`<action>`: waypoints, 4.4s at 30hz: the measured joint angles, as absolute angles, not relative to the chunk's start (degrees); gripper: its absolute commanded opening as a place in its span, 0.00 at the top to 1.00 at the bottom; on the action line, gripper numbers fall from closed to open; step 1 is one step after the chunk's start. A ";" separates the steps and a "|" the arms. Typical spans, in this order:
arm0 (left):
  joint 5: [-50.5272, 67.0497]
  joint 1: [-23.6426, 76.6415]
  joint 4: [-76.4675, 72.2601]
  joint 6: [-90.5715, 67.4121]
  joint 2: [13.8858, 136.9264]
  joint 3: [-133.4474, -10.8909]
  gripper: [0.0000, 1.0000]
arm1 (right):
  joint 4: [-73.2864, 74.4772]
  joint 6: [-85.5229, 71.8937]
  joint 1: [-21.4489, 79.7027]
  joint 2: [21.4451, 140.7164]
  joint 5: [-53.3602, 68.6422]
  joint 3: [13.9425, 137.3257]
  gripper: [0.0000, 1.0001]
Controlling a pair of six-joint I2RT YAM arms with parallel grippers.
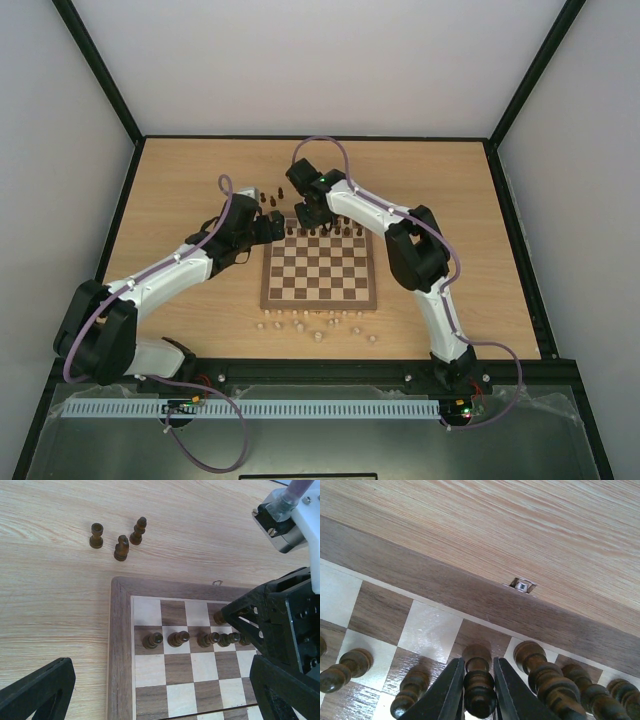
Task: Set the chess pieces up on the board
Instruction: Place the chess piece on the chessboard, then pick up the chess piece at the center of the board.
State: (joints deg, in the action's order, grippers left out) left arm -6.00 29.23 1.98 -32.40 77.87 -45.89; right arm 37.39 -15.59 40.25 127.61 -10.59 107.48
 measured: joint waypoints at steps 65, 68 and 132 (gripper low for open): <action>-6.37 29.23 2.00 -32.38 77.87 -45.89 0.01 | 36.84 -15.79 34.89 121.73 -13.34 109.23 0.61; -6.90 29.17 1.98 -32.36 77.95 -45.89 0.01 | 36.47 -15.94 34.59 121.58 -13.26 108.81 0.60; -13.82 23.83 18.00 -28.91 128.16 -96.97 0.68 | 14.92 -24.69 37.21 87.46 -1.50 65.80 0.57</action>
